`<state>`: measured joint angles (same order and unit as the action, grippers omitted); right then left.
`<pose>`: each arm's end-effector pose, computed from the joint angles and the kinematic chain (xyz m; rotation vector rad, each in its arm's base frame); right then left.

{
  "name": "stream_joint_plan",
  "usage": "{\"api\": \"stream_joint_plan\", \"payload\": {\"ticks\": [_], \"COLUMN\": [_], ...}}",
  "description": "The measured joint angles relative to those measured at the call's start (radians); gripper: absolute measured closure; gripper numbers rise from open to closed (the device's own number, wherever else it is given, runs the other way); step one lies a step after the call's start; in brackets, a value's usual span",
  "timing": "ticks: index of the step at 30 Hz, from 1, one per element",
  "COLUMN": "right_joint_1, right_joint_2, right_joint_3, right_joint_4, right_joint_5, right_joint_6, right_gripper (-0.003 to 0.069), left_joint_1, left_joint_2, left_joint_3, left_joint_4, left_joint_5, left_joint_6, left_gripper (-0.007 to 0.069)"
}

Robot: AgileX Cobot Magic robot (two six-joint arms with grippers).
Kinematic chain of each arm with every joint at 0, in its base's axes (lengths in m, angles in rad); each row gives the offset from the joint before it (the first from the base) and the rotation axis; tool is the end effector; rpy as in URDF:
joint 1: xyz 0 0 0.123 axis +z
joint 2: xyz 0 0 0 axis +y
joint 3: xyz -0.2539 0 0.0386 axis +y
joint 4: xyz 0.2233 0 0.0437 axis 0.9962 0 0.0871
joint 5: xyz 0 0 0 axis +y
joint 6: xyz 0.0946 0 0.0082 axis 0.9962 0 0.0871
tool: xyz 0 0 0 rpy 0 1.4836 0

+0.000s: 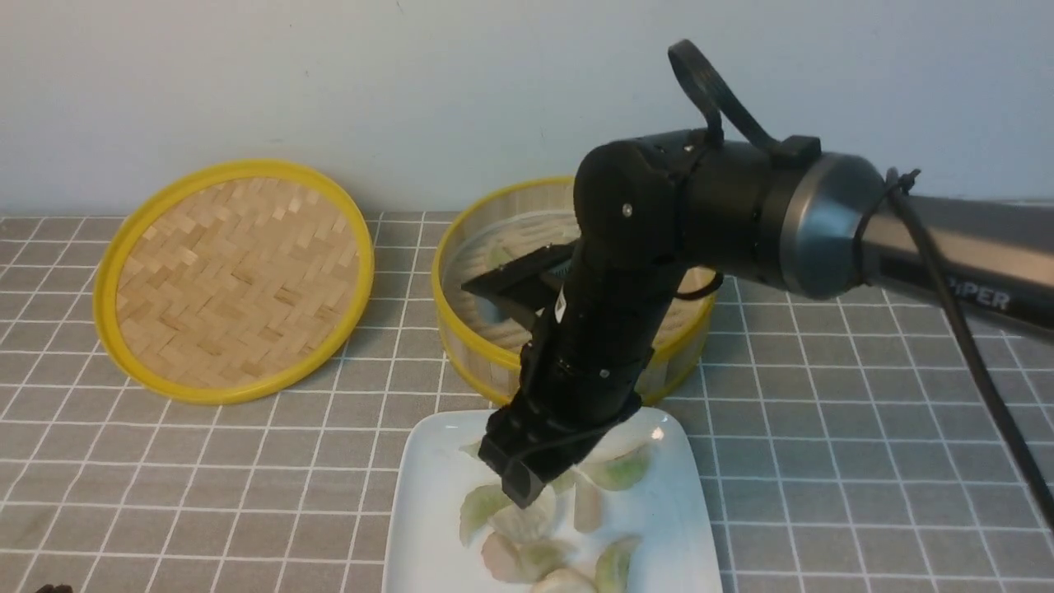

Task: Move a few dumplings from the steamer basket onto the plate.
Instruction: Use the right arm to grab a dumpling from inside the steamer

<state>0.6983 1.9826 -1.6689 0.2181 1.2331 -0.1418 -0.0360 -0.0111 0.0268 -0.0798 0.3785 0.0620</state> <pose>0.2739 0.2552 0.2206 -1.1666 2.8419 0.3579 0.0600 -0.0050 0.1703 0.0426 1.8765 -0.0608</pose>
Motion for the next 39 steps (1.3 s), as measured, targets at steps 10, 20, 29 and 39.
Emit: {"api": "stream_joint_plan", "payload": {"ticks": [10, 20, 29, 39], "right_joint_1": [-0.113, -0.201, -0.2, -0.2], "right_joint_2": [0.078, 0.271, 0.264, 0.27], "right_joint_3": [-0.321, -0.387, -0.286, -0.282], "right_joint_4": [-0.278, -0.218, -0.224, -0.218], "right_joint_5": [0.0, 0.005, 0.004, 0.004], "right_joint_6": [0.134, 0.179, 0.183, 0.183], "right_gripper": [0.0168, 0.0167, 0.0167, 0.0168], "left_joint_1": [0.0, 0.0, 0.0, 0.0], "left_joint_2": [0.0, 0.0, 0.0, 0.0], "left_joint_3": [0.0, 0.0, 0.0, 0.0], "left_joint_4": [0.0, 0.0, 0.0, 0.0], "left_joint_5": [0.0, 0.0, 0.0, 0.0], "left_joint_6": [0.0, 0.0, 0.0, 0.0], "left_gripper": [0.0629, 0.0629, 0.0629, 0.0629]}}
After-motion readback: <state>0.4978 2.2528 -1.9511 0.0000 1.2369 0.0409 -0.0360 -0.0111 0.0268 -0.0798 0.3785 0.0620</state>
